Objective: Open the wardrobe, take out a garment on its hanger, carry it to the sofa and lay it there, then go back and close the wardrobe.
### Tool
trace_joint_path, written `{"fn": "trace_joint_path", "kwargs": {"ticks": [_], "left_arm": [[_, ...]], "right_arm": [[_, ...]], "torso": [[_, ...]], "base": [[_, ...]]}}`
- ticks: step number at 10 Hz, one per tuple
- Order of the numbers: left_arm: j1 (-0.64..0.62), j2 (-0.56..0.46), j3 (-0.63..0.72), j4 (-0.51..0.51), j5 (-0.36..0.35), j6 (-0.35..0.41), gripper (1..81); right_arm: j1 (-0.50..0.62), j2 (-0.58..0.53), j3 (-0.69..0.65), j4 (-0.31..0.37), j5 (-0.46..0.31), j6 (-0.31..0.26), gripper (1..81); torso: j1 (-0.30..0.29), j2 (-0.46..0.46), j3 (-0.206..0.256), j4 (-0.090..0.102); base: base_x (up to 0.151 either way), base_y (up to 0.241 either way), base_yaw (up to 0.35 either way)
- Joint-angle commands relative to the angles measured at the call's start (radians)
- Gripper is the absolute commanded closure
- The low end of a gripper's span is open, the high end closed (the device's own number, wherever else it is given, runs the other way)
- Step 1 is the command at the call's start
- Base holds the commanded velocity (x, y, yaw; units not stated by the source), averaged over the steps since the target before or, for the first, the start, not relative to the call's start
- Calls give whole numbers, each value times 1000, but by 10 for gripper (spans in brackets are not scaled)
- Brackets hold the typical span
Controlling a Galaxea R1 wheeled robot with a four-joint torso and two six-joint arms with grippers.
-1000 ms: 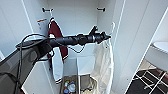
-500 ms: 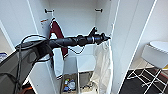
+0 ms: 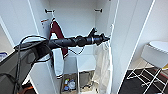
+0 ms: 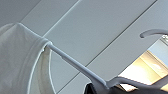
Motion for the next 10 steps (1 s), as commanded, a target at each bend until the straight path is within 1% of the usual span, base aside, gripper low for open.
{"fn": "trace_joint_path", "kwargs": {"ticks": [1, 2, 3, 6, 8, 10], "left_arm": [[-182, -49, 101, 23, -54, 13, 811], [-168, -83, 152, 23, -56, 14, 811], [-150, -117, 195, 29, -72, 16, 811], [-93, -214, 320, 63, -74, 14, 811], [-38, -243, 381, 66, -79, 16, 811], [-16, -281, 418, 66, -94, 16, 811]], "right_arm": [[31, 3, 3, 0, -48, -2, 10], [33, 3, 6, 0, -48, -2, 10], [34, 3, 6, 0, -48, -2, 10], [37, 5, 6, 0, -40, 0, 10], [42, 5, 6, 2, -40, 0, 10], [39, 3, 6, 2, -32, 0, 10]], "torso": [[0, 0, 0, 0], [0, 0, 0, 0], [0, 0, 0, 0], [0, 0, 0, 0], [0, 0, 0, 0], [0, 0, 0, 0]], "base": [[0, 0, 0], [0, 0, 0], [0, 0, 0], [0, 0, 0], [0, 0, 0], [0, 0, 0]]}}
